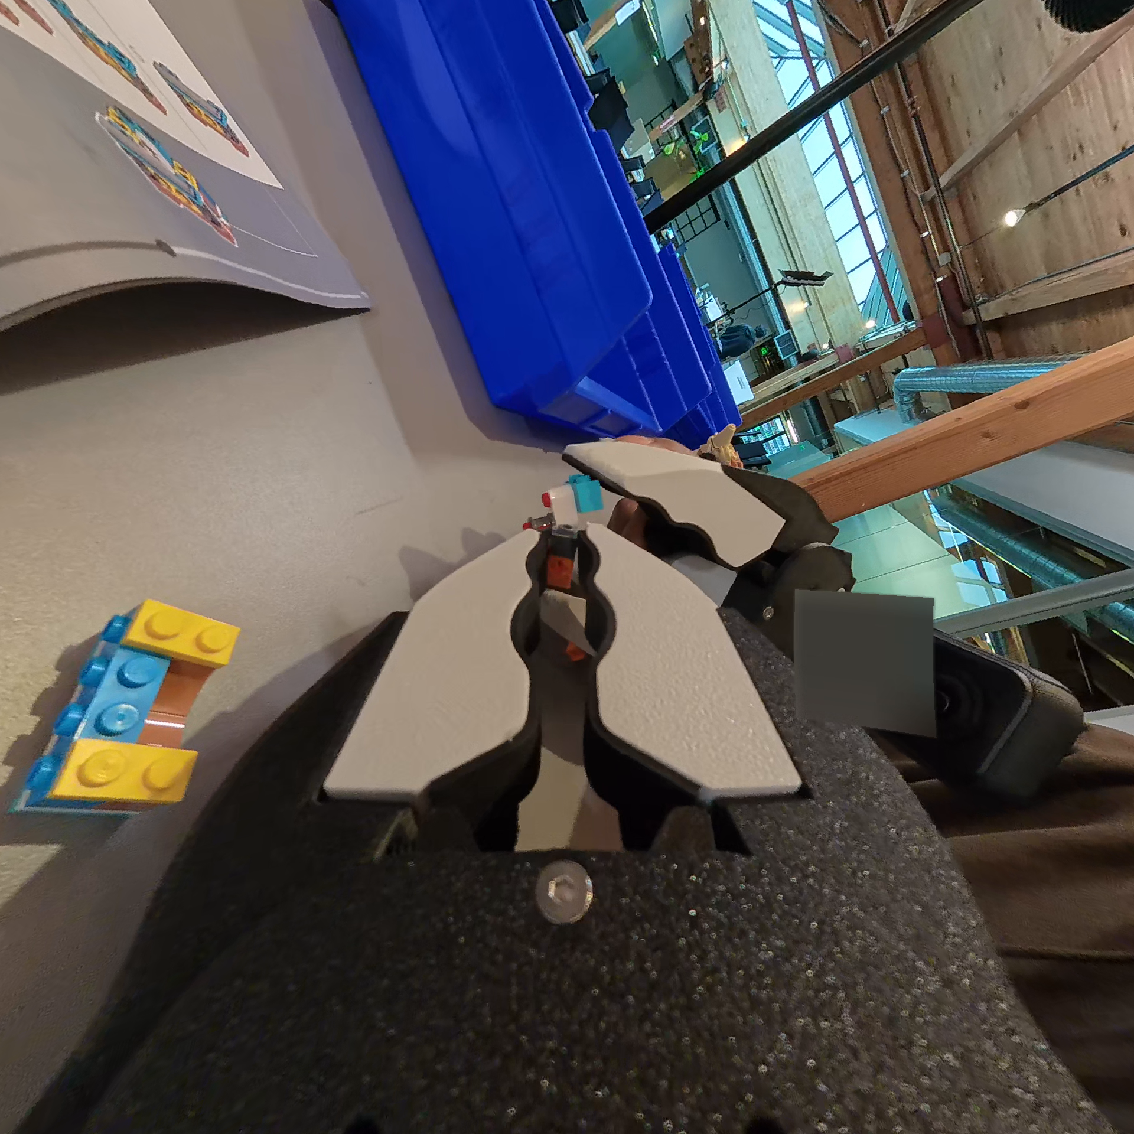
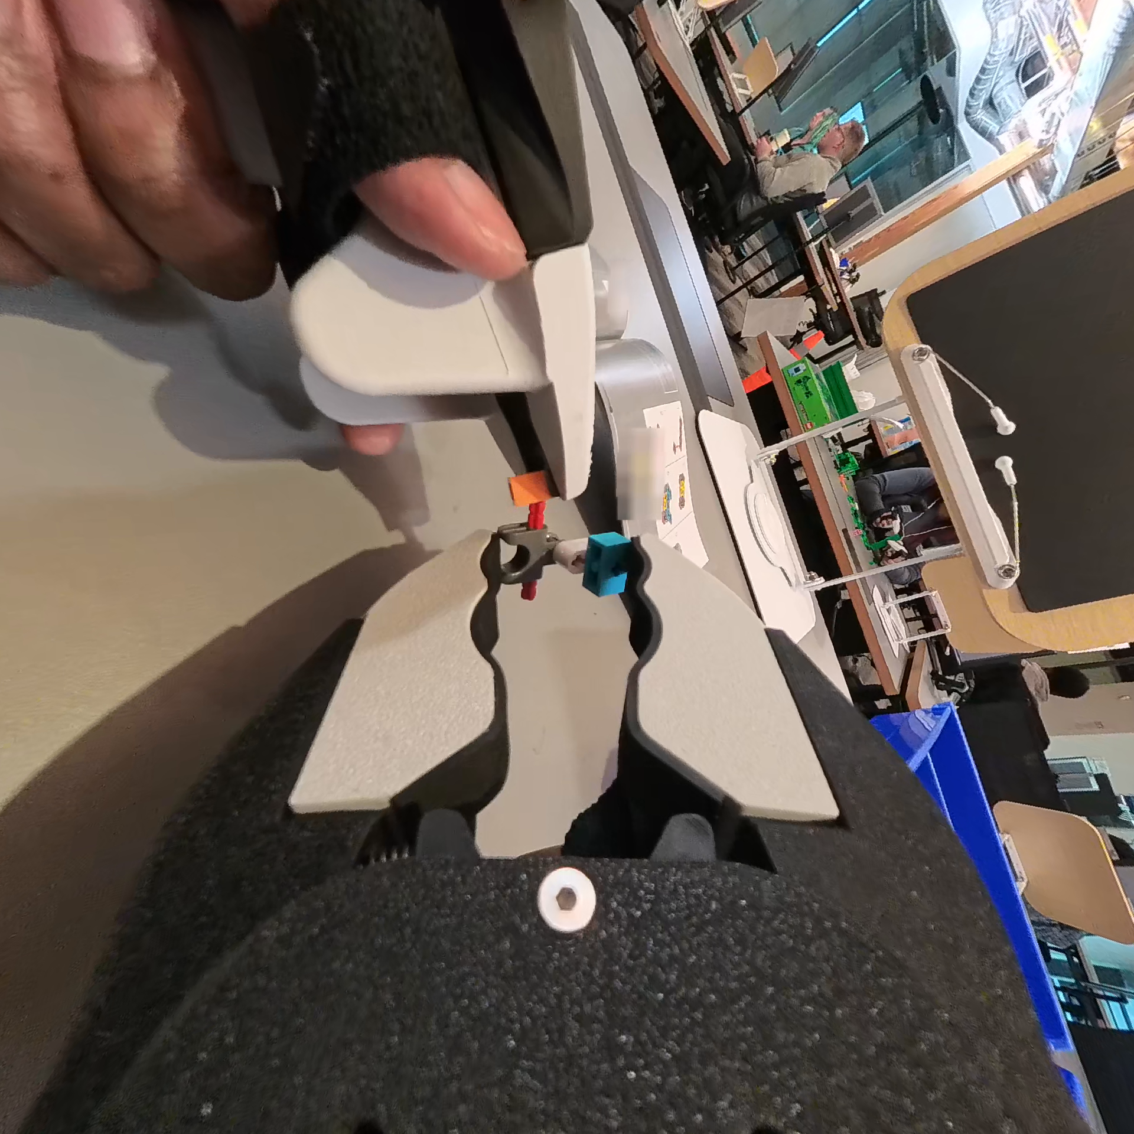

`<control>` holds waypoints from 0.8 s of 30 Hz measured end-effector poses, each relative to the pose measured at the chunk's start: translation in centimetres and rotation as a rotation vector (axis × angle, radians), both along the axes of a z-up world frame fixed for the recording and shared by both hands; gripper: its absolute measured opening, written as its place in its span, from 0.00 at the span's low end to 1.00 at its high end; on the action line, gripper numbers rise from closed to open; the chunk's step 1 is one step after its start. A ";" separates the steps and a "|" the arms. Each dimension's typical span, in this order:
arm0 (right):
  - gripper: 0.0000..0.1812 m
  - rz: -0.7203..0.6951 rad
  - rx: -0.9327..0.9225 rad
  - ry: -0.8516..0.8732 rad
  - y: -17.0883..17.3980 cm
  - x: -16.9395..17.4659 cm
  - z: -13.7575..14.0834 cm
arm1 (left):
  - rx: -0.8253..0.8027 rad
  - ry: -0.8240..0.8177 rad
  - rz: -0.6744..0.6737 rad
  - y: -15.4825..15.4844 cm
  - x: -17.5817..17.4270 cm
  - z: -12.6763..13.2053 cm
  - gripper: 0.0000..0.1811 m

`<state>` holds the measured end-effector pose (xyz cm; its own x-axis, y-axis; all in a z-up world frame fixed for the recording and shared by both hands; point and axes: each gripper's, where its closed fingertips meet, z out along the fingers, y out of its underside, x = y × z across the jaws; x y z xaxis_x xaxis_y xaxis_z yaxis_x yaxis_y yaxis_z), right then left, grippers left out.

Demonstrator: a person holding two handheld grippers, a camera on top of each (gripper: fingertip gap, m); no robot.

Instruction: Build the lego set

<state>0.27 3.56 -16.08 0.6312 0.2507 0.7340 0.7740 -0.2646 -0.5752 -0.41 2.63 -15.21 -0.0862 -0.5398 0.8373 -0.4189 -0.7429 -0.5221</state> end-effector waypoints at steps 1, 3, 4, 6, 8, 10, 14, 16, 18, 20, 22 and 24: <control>0.22 0.001 0.000 0.000 0.0 0.0 0.0 | 0.002 0.001 0.001 0.0 0.0 0.0 0.05; 0.22 0.002 0.000 -0.008 0.0 0.0 -0.1 | 0.006 0.003 0.007 0.1 0.0 -0.1 0.04; 0.22 0.001 0.000 -0.016 0.0 0.0 -0.1 | 0.006 0.005 0.012 0.1 0.0 -0.1 0.04; 0.22 -0.004 -0.001 -0.031 0.1 0.0 -0.2 | 0.006 0.009 0.024 0.2 0.0 -0.2 0.04; 0.22 -0.012 -0.004 -0.038 0.1 0.0 -0.2 | 0.014 0.010 0.039 0.3 0.1 -0.3 0.04; 0.22 -0.019 -0.008 -0.032 0.2 0.0 -0.3 | 0.026 0.010 0.055 0.4 0.1 -0.3 0.04; 0.22 -0.033 -0.013 -0.024 0.3 -0.1 -0.3 | 0.048 0.009 0.092 0.5 0.1 -0.3 0.04; 0.22 -0.037 -0.008 -0.032 0.3 -0.1 -0.2 | 0.037 0.007 0.100 0.6 0.1 -0.3 0.04; 0.22 -0.042 -0.006 -0.046 0.4 -0.2 -0.2 | 0.019 0.010 0.109 0.6 0.1 -0.3 0.04; 0.22 -0.051 -0.005 -0.060 0.4 -0.2 -0.2 | 0.022 0.012 0.119 0.7 0.0 -0.4 0.04; 0.22 -0.057 -0.003 -0.081 0.5 -0.3 -0.2 | 0.025 0.015 0.131 0.8 0.0 -0.4 0.04; 0.22 -0.063 -0.003 -0.087 0.5 -0.3 -0.2 | 0.025 0.013 0.144 0.9 0.0 -0.4 0.04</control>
<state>-0.04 4.10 -16.30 0.5794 0.2148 0.7863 0.8030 -0.3156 -0.5055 -0.40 3.50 -15.60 0.0047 -0.5662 0.8242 -0.3162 -0.7828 -0.5360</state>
